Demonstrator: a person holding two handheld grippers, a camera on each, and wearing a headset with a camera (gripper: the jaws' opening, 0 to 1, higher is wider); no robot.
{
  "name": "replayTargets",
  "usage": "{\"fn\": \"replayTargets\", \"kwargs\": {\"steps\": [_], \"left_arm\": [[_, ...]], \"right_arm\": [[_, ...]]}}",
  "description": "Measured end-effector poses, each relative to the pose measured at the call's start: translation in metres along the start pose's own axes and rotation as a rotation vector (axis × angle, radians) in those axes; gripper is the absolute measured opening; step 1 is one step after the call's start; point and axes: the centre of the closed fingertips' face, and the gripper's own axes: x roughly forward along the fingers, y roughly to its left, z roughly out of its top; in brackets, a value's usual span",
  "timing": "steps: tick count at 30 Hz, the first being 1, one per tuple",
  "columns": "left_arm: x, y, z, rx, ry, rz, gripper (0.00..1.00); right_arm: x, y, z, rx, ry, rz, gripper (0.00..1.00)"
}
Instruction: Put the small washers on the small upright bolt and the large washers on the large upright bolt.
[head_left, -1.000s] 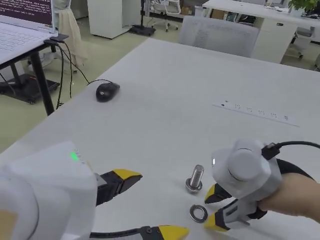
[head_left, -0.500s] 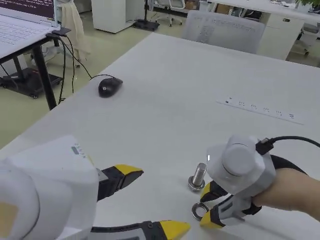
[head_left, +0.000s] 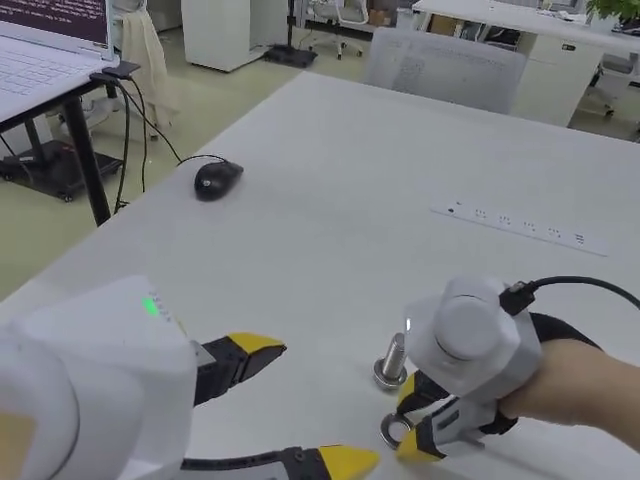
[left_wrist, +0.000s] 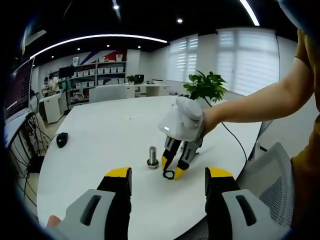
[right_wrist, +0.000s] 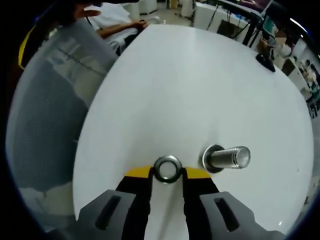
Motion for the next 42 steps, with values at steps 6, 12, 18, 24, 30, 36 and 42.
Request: {"fn": "replayTargets", "kwargs": {"steps": [6,12,18,24,30,36,42], "left_arm": [[-0.002,0.001,0.0,0.001,-0.002,0.002,0.58],[-0.002,0.0,0.001,0.004,-0.002,0.0,0.58],[-0.002,-0.001,0.001,0.005,0.001,0.001,0.58],[-0.001,0.0,0.001,0.006,0.002,0.004,0.58],[0.001,-0.001,0.001,0.004,0.001,-0.001,0.58],[0.004,-0.005,0.002,0.008,0.001,-0.012,0.58],[0.003,-0.006,0.001,0.014,0.005,-0.016,0.58]], "right_arm": [[0.001,-0.001,0.0,0.035,0.004,-0.006,0.23],[0.0,-0.001,0.0,0.034,0.003,-0.012,0.22],[-0.002,-0.001,0.002,0.032,-0.006,-0.017,0.22],[-0.008,-0.002,0.002,0.038,-0.015,-0.021,0.22],[-0.022,-0.007,0.0,0.047,-0.023,-0.039,0.22],[-0.036,-0.014,-0.003,0.072,-0.033,-0.063,0.22],[-0.05,-0.024,-0.004,0.07,-0.03,-0.101,0.22]]}}
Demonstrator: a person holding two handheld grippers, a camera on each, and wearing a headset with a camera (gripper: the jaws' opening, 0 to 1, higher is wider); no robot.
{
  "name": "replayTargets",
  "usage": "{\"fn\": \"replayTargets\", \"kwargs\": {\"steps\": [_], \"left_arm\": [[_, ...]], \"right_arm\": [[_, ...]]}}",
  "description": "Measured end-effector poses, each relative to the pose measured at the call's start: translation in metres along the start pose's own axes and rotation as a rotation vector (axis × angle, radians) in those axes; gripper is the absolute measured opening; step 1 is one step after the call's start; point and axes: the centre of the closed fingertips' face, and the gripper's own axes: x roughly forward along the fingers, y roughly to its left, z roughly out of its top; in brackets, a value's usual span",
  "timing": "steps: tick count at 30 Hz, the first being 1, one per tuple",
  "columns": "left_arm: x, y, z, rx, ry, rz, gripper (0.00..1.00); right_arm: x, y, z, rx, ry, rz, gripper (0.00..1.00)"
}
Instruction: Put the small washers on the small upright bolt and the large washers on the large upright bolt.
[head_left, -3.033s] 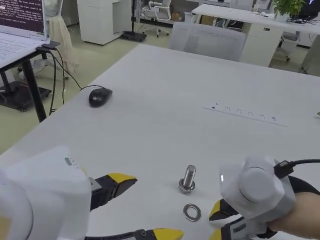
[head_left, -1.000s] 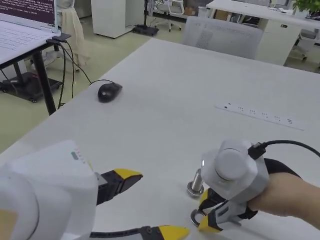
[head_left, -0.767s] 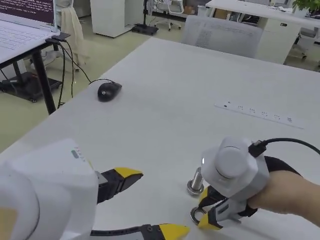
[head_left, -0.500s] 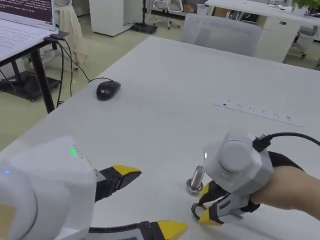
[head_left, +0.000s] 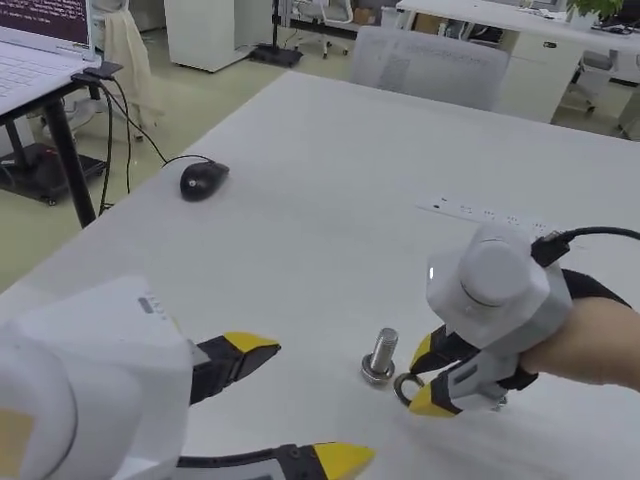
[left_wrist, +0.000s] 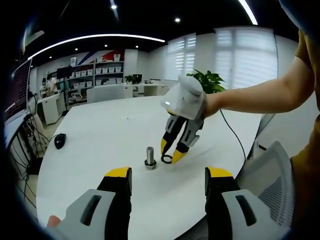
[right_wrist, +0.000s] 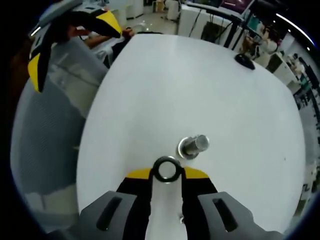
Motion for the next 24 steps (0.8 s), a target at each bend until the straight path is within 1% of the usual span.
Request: {"fn": "replayTargets", "kwargs": {"steps": [2,3,7,12,14,20,24], "left_arm": [[0.0,0.0,0.0,0.002,0.002,0.0,0.58],[0.0,0.001,0.0,0.003,0.003,0.0,0.58],[0.0,0.001,0.0,0.001,0.002,0.0,0.58],[0.0,0.001,0.0,0.0,-0.001,-0.003,0.58],[0.0,0.0,-0.001,-0.003,0.001,-0.004,0.58],[0.001,0.002,-0.001,-0.007,0.0,-0.002,0.58],[0.0,0.004,-0.001,-0.01,-0.001,0.004,0.58]], "right_arm": [[-0.005,-0.004,0.002,0.008,-0.007,-0.007,0.22],[-0.009,-0.008,0.003,0.006,-0.01,-0.02,0.22],[-0.02,-0.017,0.01,-0.004,-0.017,-0.045,0.22],[-0.028,-0.025,0.02,-0.018,-0.032,-0.063,0.22],[-0.029,-0.027,0.025,-0.029,-0.036,-0.07,0.22],[-0.027,-0.031,0.038,-0.053,-0.04,-0.068,0.22],[-0.023,-0.031,0.041,-0.064,-0.038,-0.058,0.22]]}}
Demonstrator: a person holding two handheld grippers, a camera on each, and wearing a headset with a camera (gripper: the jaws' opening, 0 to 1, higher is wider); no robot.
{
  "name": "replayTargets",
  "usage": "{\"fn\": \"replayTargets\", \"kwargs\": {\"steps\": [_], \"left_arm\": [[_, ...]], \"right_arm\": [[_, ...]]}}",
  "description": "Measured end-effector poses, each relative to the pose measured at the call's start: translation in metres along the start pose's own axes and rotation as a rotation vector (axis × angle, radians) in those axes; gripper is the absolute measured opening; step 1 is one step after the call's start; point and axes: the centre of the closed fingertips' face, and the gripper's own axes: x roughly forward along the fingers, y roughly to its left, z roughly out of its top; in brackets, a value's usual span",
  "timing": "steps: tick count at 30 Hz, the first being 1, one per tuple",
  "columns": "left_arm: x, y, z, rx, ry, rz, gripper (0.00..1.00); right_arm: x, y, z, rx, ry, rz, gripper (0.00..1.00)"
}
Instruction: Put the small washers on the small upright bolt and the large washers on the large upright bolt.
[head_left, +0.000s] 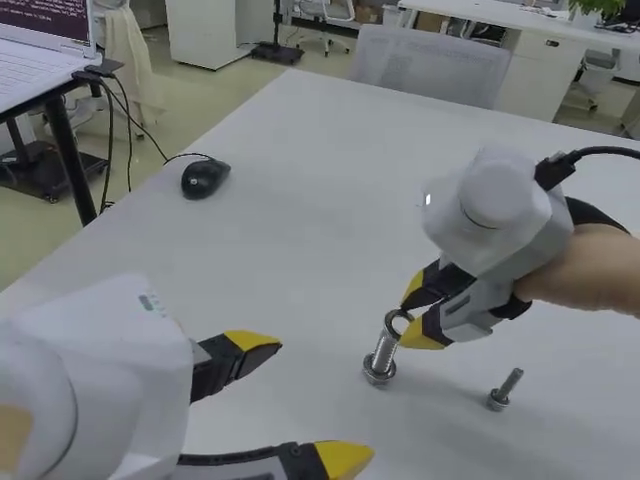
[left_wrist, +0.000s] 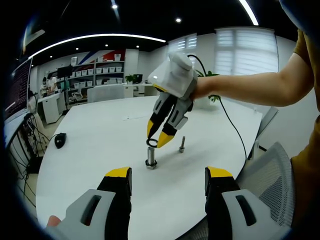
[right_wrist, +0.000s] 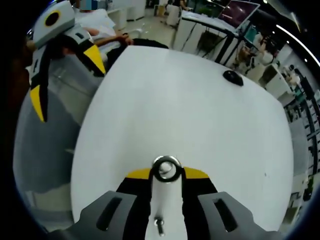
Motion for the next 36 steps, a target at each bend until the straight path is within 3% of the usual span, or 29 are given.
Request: {"fn": "replayTargets", "kwargs": {"steps": [36], "left_arm": [[0.001,0.003,-0.002,-0.015,0.002,0.004,0.58]], "right_arm": [[0.047,0.003,-0.021,-0.056,0.1,0.08,0.23]]}}
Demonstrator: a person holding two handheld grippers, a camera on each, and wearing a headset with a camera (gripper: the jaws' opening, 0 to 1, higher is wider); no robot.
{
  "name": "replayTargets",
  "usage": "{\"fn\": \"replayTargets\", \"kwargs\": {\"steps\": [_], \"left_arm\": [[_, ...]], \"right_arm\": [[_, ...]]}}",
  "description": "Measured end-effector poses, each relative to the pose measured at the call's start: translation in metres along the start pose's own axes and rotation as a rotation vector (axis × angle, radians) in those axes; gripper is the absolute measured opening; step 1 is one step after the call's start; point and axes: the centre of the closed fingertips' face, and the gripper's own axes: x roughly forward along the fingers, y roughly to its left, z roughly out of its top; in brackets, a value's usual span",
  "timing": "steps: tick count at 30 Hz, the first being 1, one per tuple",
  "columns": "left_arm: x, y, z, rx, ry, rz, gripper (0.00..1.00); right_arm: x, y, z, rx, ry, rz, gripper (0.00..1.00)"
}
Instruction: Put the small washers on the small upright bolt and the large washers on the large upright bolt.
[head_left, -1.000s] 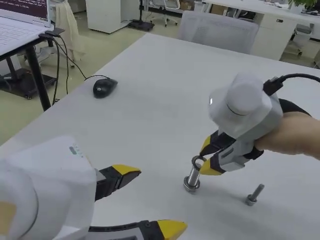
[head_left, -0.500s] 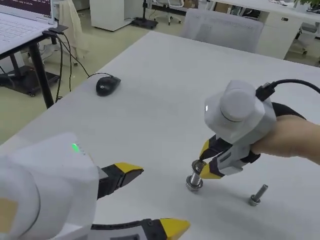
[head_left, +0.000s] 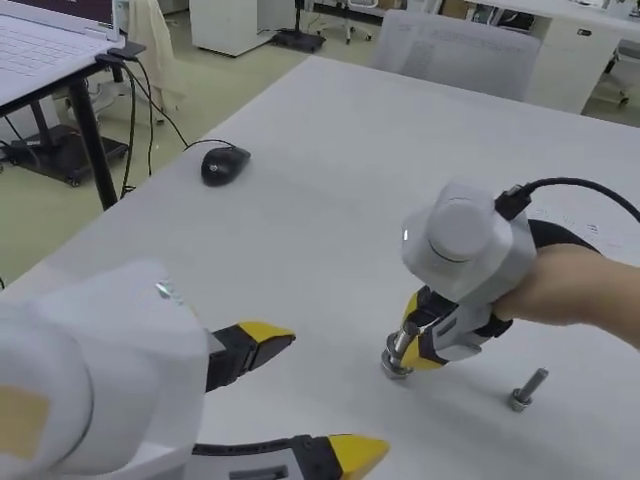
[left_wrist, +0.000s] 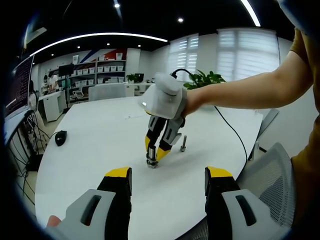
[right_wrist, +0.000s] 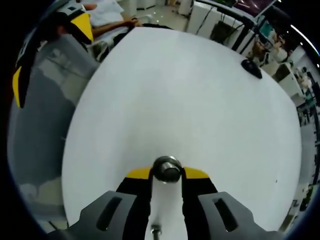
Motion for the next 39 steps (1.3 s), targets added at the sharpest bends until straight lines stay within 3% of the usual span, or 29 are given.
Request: {"fn": "replayTargets", "kwargs": {"steps": [14,23,31,39], "left_arm": [[0.002,0.003,-0.003,-0.009,0.01,0.007,0.58],[0.001,0.004,-0.004,-0.01,0.01,0.008,0.58],[0.001,0.004,-0.004,-0.003,0.014,0.007,0.58],[0.002,0.001,0.002,0.023,0.01,-0.011,0.58]], "right_arm": [[0.014,0.003,-0.005,0.013,0.013,0.033,0.23],[0.016,0.005,-0.003,-0.01,-0.014,0.028,0.24],[0.002,0.005,0.003,0.026,-0.084,0.007,0.24],[-0.018,0.007,-0.001,0.062,-0.126,-0.051,0.24]]}}
